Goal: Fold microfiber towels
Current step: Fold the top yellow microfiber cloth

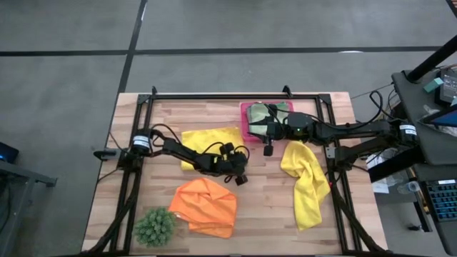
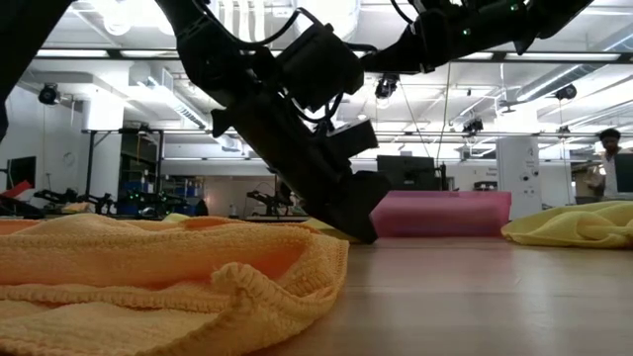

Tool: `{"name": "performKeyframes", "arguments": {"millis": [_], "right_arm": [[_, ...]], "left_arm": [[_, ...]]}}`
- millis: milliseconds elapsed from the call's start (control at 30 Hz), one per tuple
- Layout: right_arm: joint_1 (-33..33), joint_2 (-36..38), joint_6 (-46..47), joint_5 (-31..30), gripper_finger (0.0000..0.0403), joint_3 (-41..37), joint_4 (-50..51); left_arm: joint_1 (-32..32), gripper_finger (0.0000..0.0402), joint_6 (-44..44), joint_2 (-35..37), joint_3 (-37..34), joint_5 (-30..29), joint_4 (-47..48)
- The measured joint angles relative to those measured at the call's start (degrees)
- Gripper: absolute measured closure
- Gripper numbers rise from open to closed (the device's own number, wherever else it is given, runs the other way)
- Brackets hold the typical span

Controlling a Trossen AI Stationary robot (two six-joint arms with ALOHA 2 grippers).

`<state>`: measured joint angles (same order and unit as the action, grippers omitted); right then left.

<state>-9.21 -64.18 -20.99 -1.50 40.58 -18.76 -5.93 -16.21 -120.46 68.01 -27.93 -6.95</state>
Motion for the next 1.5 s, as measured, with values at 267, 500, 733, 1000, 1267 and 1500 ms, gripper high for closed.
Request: {"name": "performKeyframes", "arguments": {"millis": [267,500,733,1000,1267,1500], "right_arm": [[0.0,0.0,0.0,0.0,0.0261,0.0,0.0],[0.0,0.0,0.0,0.0,0.0262,0.0,0.9],[0.0,0.0,1.0,0.3,0.0259,0.0,2.8],[0.1,-3.4,6.0,4.0,0.0208,0.0,4.1],[1.3,-15.9,2.6,5.1,0.0169,2.4,2.8],[1.3,-27.5,-1.6,5.0,0.0174,11.3,3.0]], "left_arm": [[0.2,0.0398,-2.6,0.4,-0.1,-1.3,0.4],[0.2,0.04,-6.1,5.0,-1.4,-1.8,4.3],[-0.8,0.0401,-9.0,15.6,-7.4,-4.4,10.3],[-2.4,0.0401,-10.2,29.1,-17.6,-4.6,9.5],[-3.6,0.0401,-10.3,36.1,-23.0,-4.4,9.3],[-5.1,0.0401,-10.1,38.2,-23.4,-3.9,10.5]]}}
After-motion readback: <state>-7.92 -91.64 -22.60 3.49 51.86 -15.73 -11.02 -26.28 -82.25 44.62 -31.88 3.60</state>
